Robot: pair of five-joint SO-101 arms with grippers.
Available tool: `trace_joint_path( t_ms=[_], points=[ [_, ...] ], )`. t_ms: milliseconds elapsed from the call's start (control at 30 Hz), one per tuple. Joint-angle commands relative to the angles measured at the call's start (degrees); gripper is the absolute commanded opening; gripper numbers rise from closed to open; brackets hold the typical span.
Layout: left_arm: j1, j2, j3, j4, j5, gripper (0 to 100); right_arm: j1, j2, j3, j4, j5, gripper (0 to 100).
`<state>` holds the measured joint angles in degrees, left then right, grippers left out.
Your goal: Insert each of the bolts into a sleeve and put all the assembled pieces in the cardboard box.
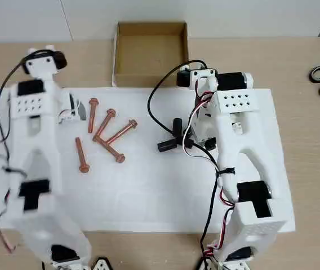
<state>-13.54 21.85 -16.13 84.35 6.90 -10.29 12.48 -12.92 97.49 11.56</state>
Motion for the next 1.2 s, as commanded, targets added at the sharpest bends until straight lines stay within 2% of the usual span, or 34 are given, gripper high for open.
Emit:
trace_joint_path(
  t_ms=[0, 267, 400, 600, 967, 1167],
  points=[
    [1.93, 9.05, -17.89, 5.01, 0.26, 21, -0.13, -3.56, -0.09, 0.75, 0.62, 0.4],
    [3.87, 28.40, -45.23, 15.12, 1.85, 21, -0.13, -3.65, -0.09, 0.84, 0.62, 0.4],
    [3.16, 29.27, -51.21, 16.18, 1.85, 21, -0.13, -3.91, -0.26, 0.57, 0.70, 0.4],
    [1.23, 22.33, -48.04, 16.18, 1.49, 21, 0.13, -3.91, -0.26, 0.40, 0.70, 0.4],
    [-7.03, 8.35, -31.60, 16.18, -2.90, 21, 0.13, -4.00, -0.35, -0.04, 0.35, 0.4],
    [-7.82, 4.84, -25.98, 16.09, -3.16, 21, 0.04, -4.00, -0.35, -0.04, 0.26, 0.4]
  ],
)
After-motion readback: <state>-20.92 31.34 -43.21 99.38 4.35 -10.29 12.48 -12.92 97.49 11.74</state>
